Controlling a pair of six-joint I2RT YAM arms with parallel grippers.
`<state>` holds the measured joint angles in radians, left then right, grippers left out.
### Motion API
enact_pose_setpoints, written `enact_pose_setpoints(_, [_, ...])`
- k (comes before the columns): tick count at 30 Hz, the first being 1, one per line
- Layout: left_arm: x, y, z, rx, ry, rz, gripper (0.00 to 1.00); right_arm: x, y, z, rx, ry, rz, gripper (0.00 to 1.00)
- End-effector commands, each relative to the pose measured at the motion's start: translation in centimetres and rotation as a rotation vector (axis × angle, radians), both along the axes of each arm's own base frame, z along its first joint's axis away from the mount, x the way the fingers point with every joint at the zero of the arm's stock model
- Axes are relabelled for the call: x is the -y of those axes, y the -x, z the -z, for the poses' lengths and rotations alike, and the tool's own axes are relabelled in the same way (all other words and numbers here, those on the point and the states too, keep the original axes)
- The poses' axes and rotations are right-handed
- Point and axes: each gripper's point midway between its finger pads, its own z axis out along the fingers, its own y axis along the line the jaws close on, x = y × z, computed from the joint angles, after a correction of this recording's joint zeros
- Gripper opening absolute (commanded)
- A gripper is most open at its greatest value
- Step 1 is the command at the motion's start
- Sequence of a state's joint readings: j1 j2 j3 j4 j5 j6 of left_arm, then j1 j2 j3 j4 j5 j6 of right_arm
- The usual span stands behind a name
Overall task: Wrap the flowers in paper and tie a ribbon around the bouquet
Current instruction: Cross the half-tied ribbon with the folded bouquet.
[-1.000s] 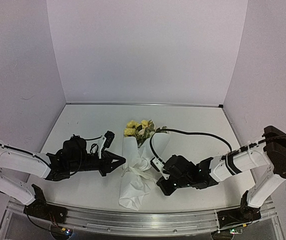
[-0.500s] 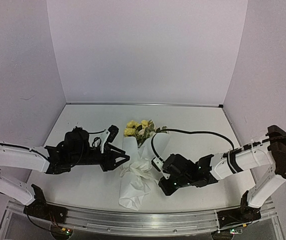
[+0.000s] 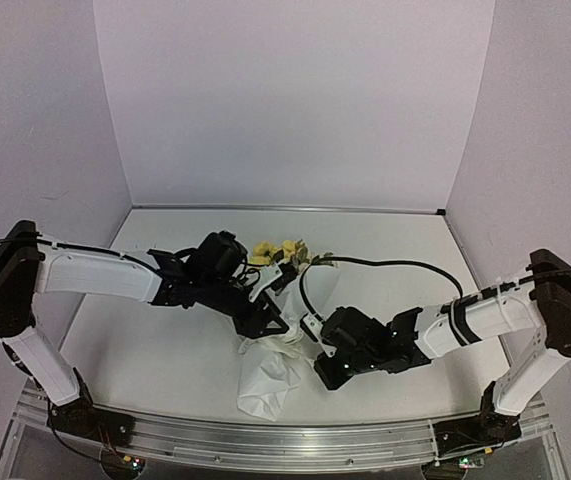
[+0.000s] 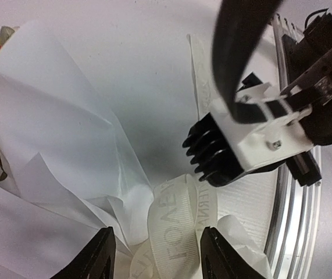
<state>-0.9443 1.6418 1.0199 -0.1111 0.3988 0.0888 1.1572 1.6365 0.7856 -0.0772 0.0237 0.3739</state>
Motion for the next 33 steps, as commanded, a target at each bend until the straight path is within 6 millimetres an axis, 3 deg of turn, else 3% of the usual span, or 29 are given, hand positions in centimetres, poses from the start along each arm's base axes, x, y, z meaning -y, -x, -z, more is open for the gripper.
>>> enact_pose_setpoints(1, [0.3,-0.3,-0.4,0.019,-0.045,0.042,0.53,-0.8,-0.6,-0.7,0.018,-0.012,0.027,0.00])
enact_pose_setpoints(5, [0.8,-0.4,-0.5,0.018,-0.046,0.053,0.48,-0.6,-0.7,-0.5,0.019,-0.008,0.041,0.00])
enact_pose_setpoints(9, [0.8,-0.5,-1.4,0.022,-0.012,0.032,0.19,-0.8,-0.9,-0.7,0.013,-0.019,0.065,0.00])
enact_pose_setpoints(15, [-1.0,-1.8,-3.7,0.078,0.108,-0.149,0.04,-1.1,-0.7,-0.8,-0.019,-0.063,0.104,0.00])
enact_pose_setpoints(19, [-2.3,-1.9,-5.4,0.075,0.212,-0.251,0.02,-2.7,-0.3,-1.0,-0.064,-0.145,0.096,0.00])
enact_pose_setpoints(21, [-2.6,-1.6,-5.5,0.057,0.254,-0.266,0.03,-4.0,0.1,-1.2,-0.098,-0.190,0.076,0.00])
enact_pose_setpoints(25, [-2.9,-1.2,-5.4,0.039,0.288,-0.278,0.03,-4.8,-0.2,-0.8,-0.098,-0.239,0.086,0.00])
enact_pose_setpoints(29, [-3.1,-1.1,-5.2,0.003,0.301,-0.299,0.03,-4.3,-0.6,-0.5,-0.073,-0.225,0.104,0.00])
enact_pose_setpoints(33, [-5.1,-2.3,-5.2,-0.018,0.380,-0.467,0.09,-3.4,-1.0,0.1,-0.050,-0.200,0.124,0.00])
